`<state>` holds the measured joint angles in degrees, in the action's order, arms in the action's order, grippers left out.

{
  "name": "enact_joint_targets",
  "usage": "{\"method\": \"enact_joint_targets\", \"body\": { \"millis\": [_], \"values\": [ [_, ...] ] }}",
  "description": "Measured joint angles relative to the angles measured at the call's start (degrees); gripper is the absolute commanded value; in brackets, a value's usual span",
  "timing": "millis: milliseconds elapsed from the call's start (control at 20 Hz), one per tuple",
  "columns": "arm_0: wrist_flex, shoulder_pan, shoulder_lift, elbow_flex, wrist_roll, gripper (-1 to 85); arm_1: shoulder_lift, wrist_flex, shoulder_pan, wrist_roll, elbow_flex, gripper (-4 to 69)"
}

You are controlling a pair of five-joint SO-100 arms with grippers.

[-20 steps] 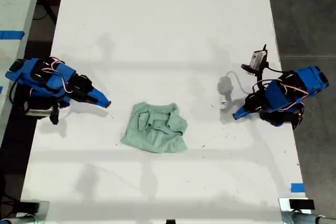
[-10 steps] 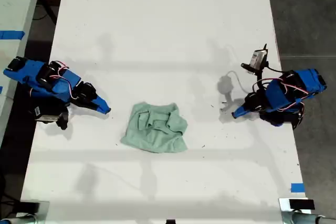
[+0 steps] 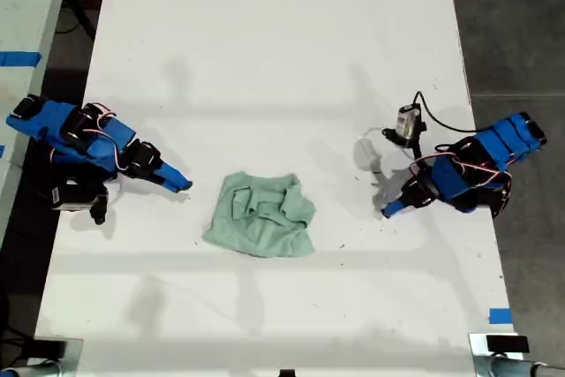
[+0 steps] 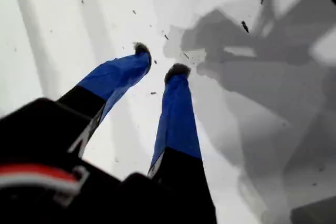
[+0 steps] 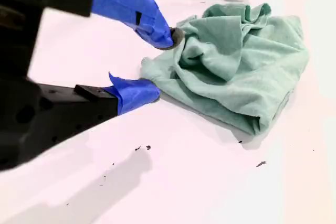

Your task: Fold t shirt

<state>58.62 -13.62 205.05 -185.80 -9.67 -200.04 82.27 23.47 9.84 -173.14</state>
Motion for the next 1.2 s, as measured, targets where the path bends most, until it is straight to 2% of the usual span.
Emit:
{"method": "enact_joint_targets", "body": {
  "millis": [150,300,450,500,1200],
  "values": [
    [0.00,0.09,0.00,0.00,0.00,14.1,-0.18,-1.76,-0.09,19.07,-0.09,9.9],
    [0.00,0.09,0.00,0.00,0.00,14.4,-0.18,-1.85,0.18,23.20,-0.18,9.8],
    [0.00,0.09,0.00,0.00,0.18,14.5,-0.18,-1.85,0.18,38.14,-0.18,8.4],
    [0.00,0.09,0.00,0.00,0.18,14.5,-0.18,-1.85,0.18,40.61,-0.18,8.0],
    [0.00,0.09,0.00,0.00,0.18,14.6,-0.18,-2.20,0.18,42.01,-0.18,6.1]
  ]
}}
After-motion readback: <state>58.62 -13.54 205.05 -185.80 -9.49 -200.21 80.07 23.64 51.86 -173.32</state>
